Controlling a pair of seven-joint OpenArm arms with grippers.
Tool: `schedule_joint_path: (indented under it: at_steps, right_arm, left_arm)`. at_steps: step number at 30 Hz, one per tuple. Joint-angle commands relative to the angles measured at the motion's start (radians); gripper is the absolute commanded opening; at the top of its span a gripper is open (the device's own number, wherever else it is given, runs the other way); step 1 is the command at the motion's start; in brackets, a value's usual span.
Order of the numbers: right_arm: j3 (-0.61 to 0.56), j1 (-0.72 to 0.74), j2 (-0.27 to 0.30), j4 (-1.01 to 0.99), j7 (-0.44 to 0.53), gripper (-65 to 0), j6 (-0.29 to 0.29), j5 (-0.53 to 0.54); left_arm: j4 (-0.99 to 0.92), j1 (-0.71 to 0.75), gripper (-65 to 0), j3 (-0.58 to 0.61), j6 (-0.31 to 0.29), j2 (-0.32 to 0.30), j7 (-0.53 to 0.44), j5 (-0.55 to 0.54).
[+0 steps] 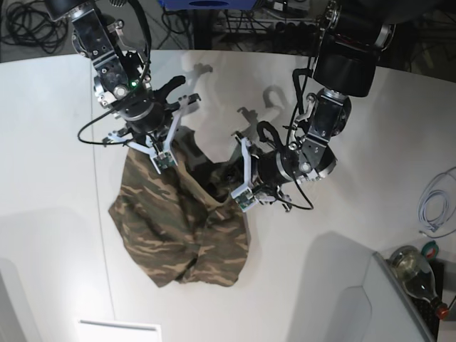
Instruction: Layout the t-shirt on the table in an organized manner, then fold the t-shirt properly
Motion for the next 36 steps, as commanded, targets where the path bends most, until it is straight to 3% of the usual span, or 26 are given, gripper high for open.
schedule_joint_path:
  at_steps: [1, 2, 3, 7, 14, 20, 25, 28, 33, 36]
  right_arm:
    - [0.003, 0.010, 0.000, 0.015, 0.020, -65.0, 0.002, -0.003]
    - [0.003, 0.010, 0.000, 0.015, 0.020, -65.0, 0.002, -0.003]
    - [0.003, 0.010, 0.000, 0.013, 0.020, -65.0, 0.002, -0.003]
    - [0.001, 0.012, 0.000, -0.008, 0.023, -65.0, 0.002, -0.003]
    - [-0.005, 0.003, 0.000, -0.011, 0.019, -65.0, 0.002, -0.003]
    - [-0.006, -0.042, 0.006, -0.010, 0.019, -65.0, 0.002, -0.003]
    - [-0.005, -0.060, 0.018, -0.014, 0.020, -65.0, 0.002, -0.003]
    - [0.001, 0.010, 0.026, -0.033, 0.022, -65.0, 0.002, -0.003]
    - [0.001, 0.273, 0.084, -0.169, 0.029, -65.0, 0.003, -0.003]
    - [0.003, 0.441, 0.133, -0.238, 0.078, -65.0, 0.003, -0.003]
  left_arm:
    - [0.012, -0.020, -57.8, -0.002, -0.021, -0.003, -0.020, -0.008]
    - [0.010, -0.019, -64.3, -0.002, -0.032, -0.005, -0.020, -0.008]
    - [0.010, -0.019, -65.0, -0.004, -0.038, -0.007, -0.018, -0.008]
    - [0.036, 0.004, -65.0, -0.016, -0.041, -0.019, -0.012, -0.008]
    - [0.211, 0.112, -65.0, -0.017, -0.034, -0.108, -0.009, 0.001]
    - [0.420, 0.235, -65.0, -0.017, -0.034, -0.231, 0.177, 0.002]
    - [0.489, 0.264, -65.0, -0.017, -0.034, -0.290, 0.223, 0.009]
    - [0.412, 0.184, -65.0, 0.001, -0.034, -0.258, 0.220, 0.105]
    - [0.181, -0.086, -65.0, 0.049, -0.034, -0.080, 0.217, 0.299]
    - [0.036, -0.283, -65.0, 0.044, -0.021, 0.013, 0.217, 0.357]
